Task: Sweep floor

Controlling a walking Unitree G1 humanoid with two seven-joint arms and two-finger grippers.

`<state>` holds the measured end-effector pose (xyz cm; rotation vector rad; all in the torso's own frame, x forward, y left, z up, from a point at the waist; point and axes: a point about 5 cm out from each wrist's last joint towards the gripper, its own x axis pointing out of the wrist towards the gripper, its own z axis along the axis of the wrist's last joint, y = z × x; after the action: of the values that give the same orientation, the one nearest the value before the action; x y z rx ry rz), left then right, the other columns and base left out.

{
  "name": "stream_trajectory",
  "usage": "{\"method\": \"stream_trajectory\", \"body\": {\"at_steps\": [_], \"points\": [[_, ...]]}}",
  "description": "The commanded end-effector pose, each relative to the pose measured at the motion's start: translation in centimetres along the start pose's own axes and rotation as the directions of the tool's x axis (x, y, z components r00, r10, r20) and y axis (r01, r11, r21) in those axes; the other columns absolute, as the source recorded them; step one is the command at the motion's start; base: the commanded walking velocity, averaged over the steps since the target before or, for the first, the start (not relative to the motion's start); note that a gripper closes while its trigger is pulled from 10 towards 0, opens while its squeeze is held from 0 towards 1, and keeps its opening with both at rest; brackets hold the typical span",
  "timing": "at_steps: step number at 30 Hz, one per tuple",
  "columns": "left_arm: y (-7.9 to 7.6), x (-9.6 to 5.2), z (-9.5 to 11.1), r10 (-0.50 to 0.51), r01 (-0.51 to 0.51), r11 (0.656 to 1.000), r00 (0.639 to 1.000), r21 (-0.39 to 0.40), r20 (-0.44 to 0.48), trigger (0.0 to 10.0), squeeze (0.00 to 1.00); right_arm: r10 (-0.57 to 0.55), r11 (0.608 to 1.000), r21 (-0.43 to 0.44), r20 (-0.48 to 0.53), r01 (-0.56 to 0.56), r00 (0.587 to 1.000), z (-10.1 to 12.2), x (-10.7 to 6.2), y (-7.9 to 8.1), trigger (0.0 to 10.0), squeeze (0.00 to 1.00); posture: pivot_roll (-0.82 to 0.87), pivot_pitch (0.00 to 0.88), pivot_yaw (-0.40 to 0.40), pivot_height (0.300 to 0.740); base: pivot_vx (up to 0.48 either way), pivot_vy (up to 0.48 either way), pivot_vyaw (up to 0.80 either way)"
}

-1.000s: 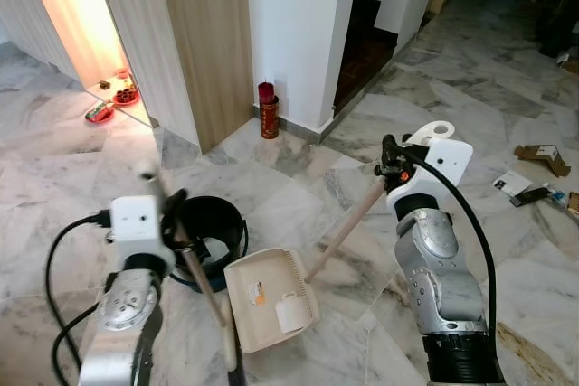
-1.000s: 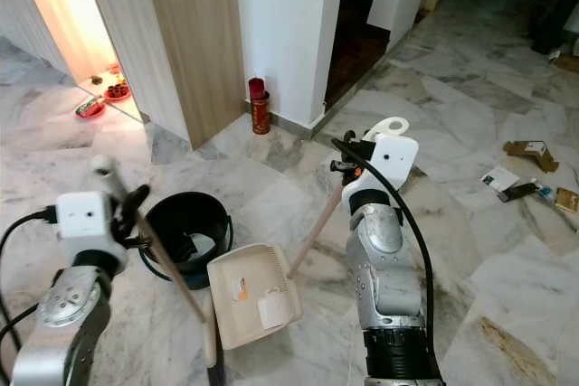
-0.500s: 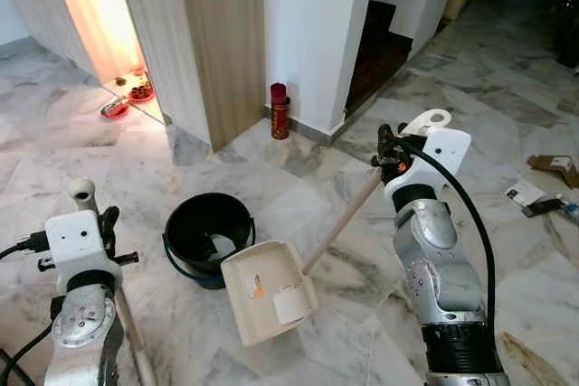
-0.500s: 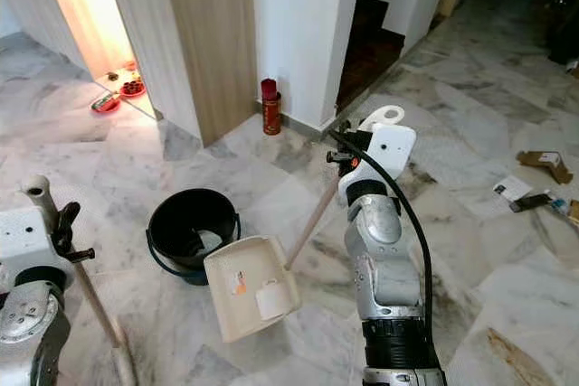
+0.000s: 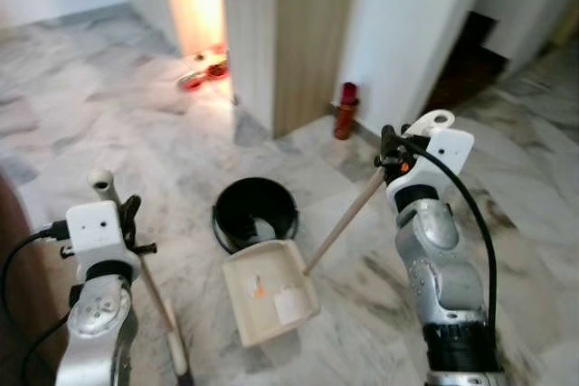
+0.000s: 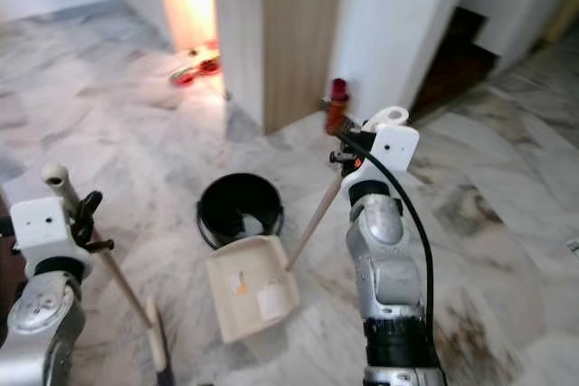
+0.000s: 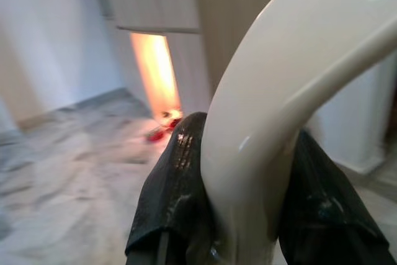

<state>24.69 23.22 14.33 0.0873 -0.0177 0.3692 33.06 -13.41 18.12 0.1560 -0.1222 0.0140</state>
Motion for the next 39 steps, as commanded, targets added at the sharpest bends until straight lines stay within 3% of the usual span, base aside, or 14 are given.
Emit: {"method": "stream_trajectory", "body": {"at_steps": [1, 13, 15, 26, 39], "points": [[-0.7, 0.1, 0.8, -0.034, 0.034, 0.999, 0.998, -0.014, 0.045, 10.0, 0.0, -0.003, 1.0, 0.031, 0.065, 0.001, 0.998, 1.4, 0.2, -0.1, 10.0, 0.0, 0.01, 0.065, -0.027, 0.74, 0.0, 0.0, 0.0], [-1.9, -0.1, 1.1, -0.102, 0.103, 0.995, 0.992, -0.015, 0.073, 10.0, 0.0, -0.018, 0.998, 0.059, 0.184, 0.008, 0.983, 4.7, 0.8, 0.4, 10.0, 0.0, 0.01, 0.063, -0.031, 0.74, 0.0, 0.0, 0.0], [-2.1, -0.1, 1.2, -0.108, 0.11, 0.994, 0.991, -0.017, 0.081, 10.0, 0.0, -0.021, 0.998, 0.059, 0.244, 0.007, 0.97, 6.1, 0.9, 0.5, 10.0, 0.0, 0.01, 0.06, -0.033, 0.74, 0.0, 0.0, 0.0], [-2.8, -0.2, 1.6, -0.136, 0.138, 0.99, 0.984, -0.005, 0.112, 10.0, 0.0, -0.073, 0.992, 0.119, 0.372, 0.031, 0.925, 9.3, 1.2, 0.7, 10.0, 0.0, 0.01, 0.053, -0.029, 0.74, 0.0, 0.0, 0.0], [-3.5, -0.3, 1.7, -0.171, 0.172, 0.985, 0.978, -0.001, 0.123, 10.0, 0.0, -0.07, 0.993, 0.116, 0.389, 0.026, 0.919, 9.6, 1.4, 0.7, 10.0, 0.0, 0.01, 0.023, -0.029, 0.74, 0.0, 0.0, 0.0]]}}
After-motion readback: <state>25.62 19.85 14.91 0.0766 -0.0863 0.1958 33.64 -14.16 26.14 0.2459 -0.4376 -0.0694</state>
